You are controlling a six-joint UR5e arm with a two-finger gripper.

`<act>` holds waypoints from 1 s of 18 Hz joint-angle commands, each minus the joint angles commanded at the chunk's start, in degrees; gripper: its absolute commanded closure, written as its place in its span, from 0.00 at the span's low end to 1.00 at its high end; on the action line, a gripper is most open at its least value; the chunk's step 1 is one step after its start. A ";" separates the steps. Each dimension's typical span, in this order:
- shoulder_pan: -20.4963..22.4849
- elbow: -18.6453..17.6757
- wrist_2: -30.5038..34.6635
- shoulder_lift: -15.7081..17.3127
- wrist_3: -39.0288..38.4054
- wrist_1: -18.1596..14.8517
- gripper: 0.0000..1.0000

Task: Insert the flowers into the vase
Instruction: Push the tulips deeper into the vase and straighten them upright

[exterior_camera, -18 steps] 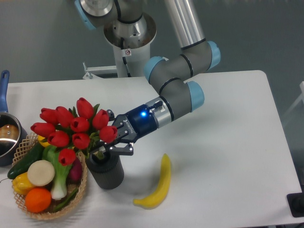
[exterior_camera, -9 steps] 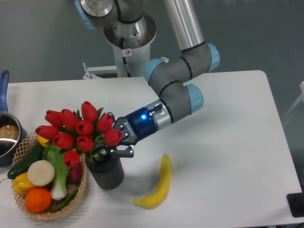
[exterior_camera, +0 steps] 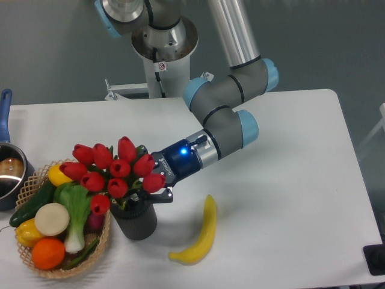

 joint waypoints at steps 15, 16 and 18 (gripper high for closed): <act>0.00 0.09 1.67 0.00 0.97 0.00 0.48; 0.00 0.09 1.76 0.00 0.97 0.09 0.45; 0.00 0.17 1.85 0.00 1.06 0.09 0.27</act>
